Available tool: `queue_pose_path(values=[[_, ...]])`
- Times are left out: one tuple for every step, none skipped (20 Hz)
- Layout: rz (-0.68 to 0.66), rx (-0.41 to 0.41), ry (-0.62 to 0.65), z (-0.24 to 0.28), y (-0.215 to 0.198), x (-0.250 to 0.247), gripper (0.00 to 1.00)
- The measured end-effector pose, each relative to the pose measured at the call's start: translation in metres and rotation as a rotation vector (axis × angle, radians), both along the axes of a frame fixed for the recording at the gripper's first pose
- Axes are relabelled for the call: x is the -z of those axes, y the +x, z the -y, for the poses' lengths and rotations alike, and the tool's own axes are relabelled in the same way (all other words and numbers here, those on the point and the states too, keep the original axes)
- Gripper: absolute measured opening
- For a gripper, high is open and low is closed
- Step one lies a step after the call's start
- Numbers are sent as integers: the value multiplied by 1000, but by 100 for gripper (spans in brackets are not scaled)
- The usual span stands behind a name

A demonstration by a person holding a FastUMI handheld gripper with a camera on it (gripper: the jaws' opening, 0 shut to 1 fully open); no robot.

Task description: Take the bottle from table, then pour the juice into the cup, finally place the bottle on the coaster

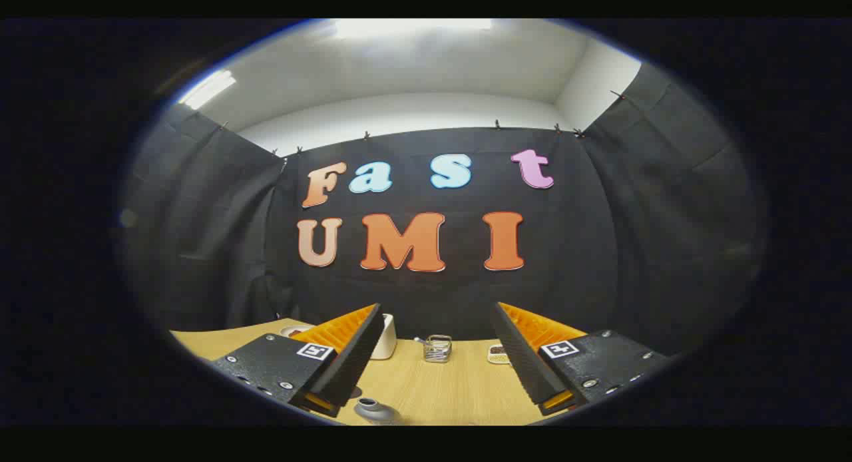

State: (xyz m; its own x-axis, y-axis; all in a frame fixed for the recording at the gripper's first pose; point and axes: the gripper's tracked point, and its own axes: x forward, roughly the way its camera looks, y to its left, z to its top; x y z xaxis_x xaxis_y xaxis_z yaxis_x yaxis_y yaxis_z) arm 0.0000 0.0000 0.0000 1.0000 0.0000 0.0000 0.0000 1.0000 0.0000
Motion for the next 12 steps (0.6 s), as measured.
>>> queue_pose_path(values=[[-2,-1,2,-2,-2,0,97],[-6,-6,0,-4,-2,1,97],[-11,-8,0,-6,-5,3,97],[-15,-14,1,-8,-7,5,97],[-20,-20,-2,-10,-9,6,97],[-22,-24,-8,-12,-11,5,97],[-21,-26,-13,-13,-14,2,97],[-15,-28,-15,-14,-16,-1,97],[-9,-33,-16,-17,-18,-3,97],[-2,-37,-17,-20,-20,-5,97],[4,-40,-20,-22,-23,-7,97],[6,-35,-24,-23,-24,-7,97]])
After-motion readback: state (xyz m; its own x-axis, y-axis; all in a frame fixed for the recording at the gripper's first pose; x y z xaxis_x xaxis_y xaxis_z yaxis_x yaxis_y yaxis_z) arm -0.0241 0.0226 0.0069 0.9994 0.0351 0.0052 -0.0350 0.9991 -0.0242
